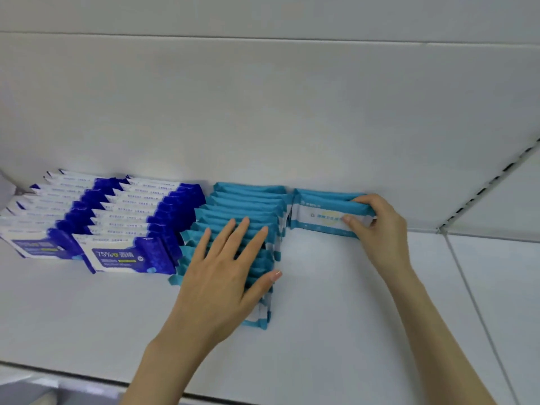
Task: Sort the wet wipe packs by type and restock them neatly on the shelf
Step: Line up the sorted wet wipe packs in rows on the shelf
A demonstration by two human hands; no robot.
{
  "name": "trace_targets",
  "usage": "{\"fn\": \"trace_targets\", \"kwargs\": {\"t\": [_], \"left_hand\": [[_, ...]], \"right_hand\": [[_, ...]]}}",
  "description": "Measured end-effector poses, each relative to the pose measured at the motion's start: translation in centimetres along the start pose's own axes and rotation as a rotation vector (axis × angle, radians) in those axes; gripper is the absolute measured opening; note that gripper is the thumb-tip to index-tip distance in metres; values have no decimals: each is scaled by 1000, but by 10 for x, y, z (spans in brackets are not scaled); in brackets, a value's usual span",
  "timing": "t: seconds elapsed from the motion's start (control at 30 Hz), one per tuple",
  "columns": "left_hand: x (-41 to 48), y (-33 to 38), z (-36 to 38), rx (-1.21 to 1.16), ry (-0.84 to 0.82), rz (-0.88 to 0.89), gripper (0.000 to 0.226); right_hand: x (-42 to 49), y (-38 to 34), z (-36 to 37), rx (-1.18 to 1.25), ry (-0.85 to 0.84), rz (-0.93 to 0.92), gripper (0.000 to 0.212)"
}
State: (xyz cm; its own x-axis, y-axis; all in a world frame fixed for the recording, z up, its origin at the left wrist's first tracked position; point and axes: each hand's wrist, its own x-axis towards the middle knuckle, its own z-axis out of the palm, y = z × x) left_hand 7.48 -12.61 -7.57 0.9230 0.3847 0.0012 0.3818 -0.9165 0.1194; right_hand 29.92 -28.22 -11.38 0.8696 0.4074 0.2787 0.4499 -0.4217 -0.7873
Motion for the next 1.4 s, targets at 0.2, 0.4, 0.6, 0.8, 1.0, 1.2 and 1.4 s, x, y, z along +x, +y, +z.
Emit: {"fn": "trace_targets", "kwargs": {"t": [0.2, 0.4, 0.6, 0.8, 1.0, 1.2, 1.4], "left_hand": [[-13, 0, -15, -85, 97, 5, 78], [-79, 14, -33, -229, 176, 28, 76], [-188, 39, -3, -333, 181, 101, 72], [-319, 76, 32, -524, 83, 119, 67], [-388, 120, 49, -594, -34, 199, 66], [-415, 201, 60, -749, -130, 286, 62], [-421, 298, 87, -793, -204, 322, 53]], "right_hand": [[-13, 0, 8, -44, 191, 110, 62], [-88, -31, -28, 71, 126, 185, 55], [-249, -57, -68, -16, -10, 110, 51], [-407, -67, -110, -142, -88, 111, 53], [-513, -67, -174, -246, -82, 242, 60], [-575, -41, -244, -212, -43, 382, 67], [-612, 8, -322, -203, 16, 440, 60]]}}
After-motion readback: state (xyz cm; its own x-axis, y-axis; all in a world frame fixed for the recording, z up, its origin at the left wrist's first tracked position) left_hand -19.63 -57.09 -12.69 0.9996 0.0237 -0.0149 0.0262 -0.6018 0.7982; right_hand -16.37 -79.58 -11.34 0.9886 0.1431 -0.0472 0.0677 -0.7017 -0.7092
